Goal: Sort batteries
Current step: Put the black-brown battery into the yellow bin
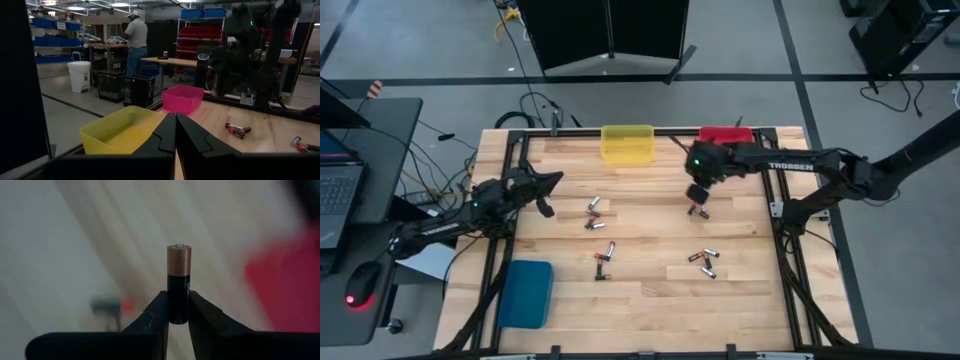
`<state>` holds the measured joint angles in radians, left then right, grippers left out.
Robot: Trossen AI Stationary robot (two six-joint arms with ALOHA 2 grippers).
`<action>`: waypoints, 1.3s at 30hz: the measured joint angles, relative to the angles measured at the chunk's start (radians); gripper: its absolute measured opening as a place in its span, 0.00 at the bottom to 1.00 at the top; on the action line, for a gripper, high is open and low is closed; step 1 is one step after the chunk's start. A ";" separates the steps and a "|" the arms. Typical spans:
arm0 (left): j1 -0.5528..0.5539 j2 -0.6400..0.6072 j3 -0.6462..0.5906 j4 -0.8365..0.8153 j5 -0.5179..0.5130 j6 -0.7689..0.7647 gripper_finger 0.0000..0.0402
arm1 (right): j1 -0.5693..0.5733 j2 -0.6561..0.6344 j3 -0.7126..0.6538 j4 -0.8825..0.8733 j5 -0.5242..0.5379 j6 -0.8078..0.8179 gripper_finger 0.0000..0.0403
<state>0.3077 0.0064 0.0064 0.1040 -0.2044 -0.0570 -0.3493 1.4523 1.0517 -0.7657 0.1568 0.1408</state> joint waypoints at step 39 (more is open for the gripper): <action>0.000 0.001 0.000 -0.029 0.000 -0.007 0.04 | -0.238 0.953 1.140 -0.285 -0.176 -0.448 0.15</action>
<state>0.3073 0.0071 0.0063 0.0746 -0.2043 -0.0643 -0.5869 2.4058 2.1917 -1.0504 -0.0188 -0.3073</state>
